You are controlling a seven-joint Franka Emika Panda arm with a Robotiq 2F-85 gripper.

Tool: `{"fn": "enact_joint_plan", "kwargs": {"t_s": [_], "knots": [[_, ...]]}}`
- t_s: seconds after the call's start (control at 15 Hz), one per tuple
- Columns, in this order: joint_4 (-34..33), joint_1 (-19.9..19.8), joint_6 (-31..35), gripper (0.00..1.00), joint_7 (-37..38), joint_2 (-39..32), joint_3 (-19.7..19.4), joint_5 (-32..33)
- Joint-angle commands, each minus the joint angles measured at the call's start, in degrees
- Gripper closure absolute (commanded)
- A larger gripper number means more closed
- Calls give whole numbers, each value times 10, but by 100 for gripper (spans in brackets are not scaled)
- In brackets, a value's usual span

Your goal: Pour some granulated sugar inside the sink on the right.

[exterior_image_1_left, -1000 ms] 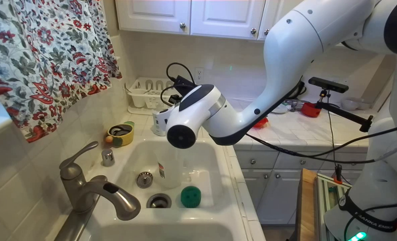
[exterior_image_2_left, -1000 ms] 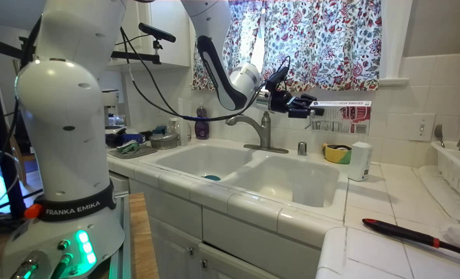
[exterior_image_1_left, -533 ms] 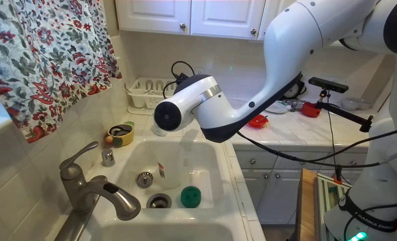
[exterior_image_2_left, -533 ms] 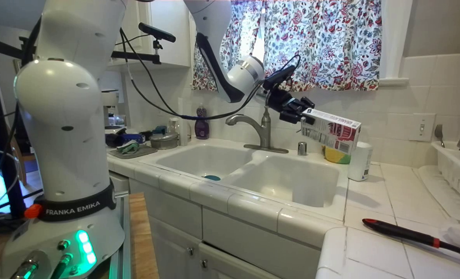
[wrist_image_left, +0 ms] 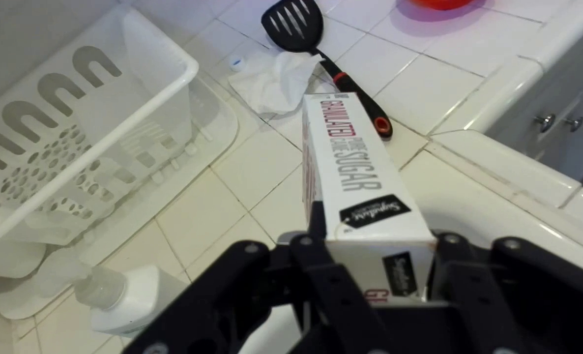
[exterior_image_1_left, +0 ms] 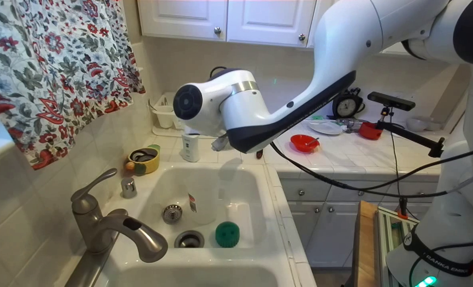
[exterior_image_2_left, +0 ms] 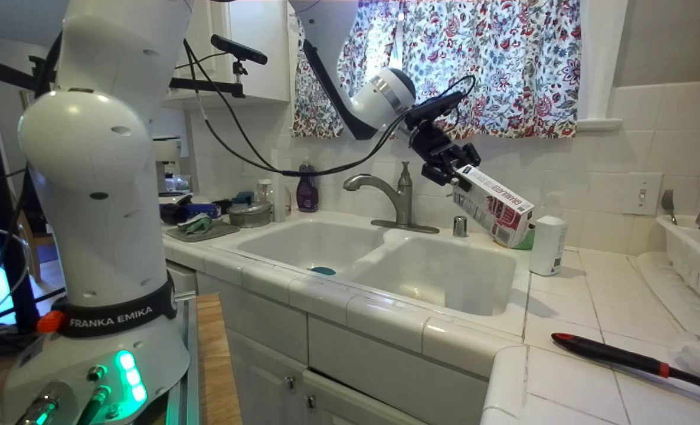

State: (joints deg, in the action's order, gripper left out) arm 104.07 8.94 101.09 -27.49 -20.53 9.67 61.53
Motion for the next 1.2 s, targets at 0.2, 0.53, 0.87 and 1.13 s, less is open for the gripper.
{"fn": "enact_joint_plan", "kwargs": {"t_s": [0.2, 0.53, 0.87, 1.13], "knots": [[-102, -67, 17, 91, -131, 11, -11, -177], [-150, -118, 47, 91, -198, 0, -39, -333], [-147, -140, 76, 91, -177, 0, -74, -422], [-131, -133, 106, 66, -149, 3, -95, -393]]}}
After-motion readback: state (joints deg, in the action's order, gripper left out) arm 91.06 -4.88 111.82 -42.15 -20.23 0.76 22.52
